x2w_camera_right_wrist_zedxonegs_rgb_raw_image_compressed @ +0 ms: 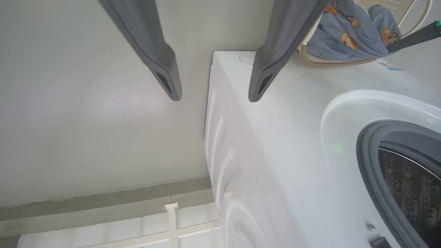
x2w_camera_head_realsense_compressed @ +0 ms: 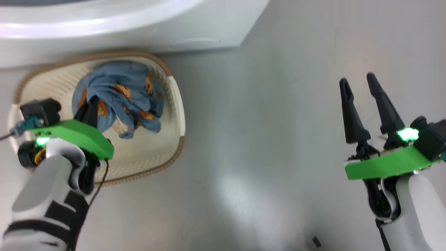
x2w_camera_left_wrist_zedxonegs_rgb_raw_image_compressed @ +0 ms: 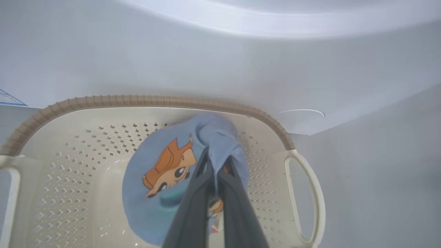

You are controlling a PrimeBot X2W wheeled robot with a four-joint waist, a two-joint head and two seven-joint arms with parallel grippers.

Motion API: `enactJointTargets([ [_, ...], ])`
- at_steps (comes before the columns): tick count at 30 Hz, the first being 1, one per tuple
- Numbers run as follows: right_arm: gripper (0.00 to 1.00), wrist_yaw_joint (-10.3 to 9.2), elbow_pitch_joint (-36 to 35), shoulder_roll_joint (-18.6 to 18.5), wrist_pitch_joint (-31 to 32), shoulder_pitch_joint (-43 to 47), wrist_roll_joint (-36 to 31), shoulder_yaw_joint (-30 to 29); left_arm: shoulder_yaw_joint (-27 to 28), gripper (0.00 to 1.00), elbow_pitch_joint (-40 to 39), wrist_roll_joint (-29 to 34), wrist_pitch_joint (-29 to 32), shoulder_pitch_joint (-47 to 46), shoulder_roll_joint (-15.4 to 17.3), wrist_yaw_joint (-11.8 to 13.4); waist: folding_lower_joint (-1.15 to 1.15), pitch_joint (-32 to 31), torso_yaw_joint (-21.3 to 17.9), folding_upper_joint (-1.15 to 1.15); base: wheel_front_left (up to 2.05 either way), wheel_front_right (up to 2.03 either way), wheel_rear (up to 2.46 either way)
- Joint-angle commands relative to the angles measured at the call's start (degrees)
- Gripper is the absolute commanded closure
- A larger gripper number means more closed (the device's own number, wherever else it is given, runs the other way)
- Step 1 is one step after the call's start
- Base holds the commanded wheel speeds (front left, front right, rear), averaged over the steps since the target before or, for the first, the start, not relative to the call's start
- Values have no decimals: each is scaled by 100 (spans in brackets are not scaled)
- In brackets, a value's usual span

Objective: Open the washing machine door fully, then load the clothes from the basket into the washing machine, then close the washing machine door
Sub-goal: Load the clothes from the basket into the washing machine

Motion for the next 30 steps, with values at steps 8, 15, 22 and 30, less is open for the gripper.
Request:
enactJointTargets([
  [8, 0, 9, 83, -102, -27, 548, 60, 41, 1221, 100, -921, 868, -37, 934, -31, -9, 0, -1194, 320, 0, 0, 0, 0],
  [15, 0, 9, 178, -176, -27, 840, 85, 27, 1874, 100, -1655, 1297, -37, 1556, -149, -9, 0, -1764, 422, 0, 0, 0, 0],
  [22, 0, 9, 222, -223, -27, 1072, 94, -17, 2226, 100, -2280, 1482, -37, 2028, -222, -9, 0, -2131, 501, 0, 0, 0, 0],
  [30, 0, 9, 228, -307, -27, 1402, 127, -111, 2683, 100, -3292, 1773, -37, 2796, -315, -9, 0, -2561, 554, 0, 0, 0, 0],
])
